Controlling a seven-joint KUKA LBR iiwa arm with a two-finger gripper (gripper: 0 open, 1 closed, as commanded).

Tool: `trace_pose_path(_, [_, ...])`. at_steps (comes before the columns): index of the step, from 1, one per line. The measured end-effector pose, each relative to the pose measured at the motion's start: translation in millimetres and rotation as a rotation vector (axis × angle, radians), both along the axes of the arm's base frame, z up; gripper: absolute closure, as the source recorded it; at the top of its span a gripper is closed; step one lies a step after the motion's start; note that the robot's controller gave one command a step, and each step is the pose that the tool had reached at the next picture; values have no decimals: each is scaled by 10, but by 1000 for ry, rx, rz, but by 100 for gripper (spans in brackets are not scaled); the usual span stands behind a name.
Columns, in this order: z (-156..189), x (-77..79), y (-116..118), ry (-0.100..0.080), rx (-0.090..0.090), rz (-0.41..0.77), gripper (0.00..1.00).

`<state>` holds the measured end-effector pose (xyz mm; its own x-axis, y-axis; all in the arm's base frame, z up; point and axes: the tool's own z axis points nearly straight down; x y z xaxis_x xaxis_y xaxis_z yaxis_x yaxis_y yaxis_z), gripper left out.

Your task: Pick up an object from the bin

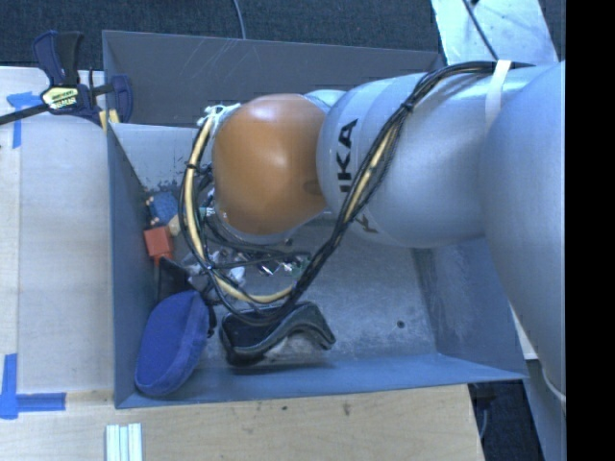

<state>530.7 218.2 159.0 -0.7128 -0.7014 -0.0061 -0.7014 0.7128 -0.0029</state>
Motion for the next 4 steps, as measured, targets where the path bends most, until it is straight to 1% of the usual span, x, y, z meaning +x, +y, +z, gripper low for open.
trace_pose_path(1, [-31,-194,75,3,-5,167,100])
trace_pose_path(2, [-131,-317,-44,5,-3,129,100])
trace_pose_path(3, [1186,-231,43,-6,2,107,100])
trace_pose_path(4, [-396,74,-56,9,-5,474,100])
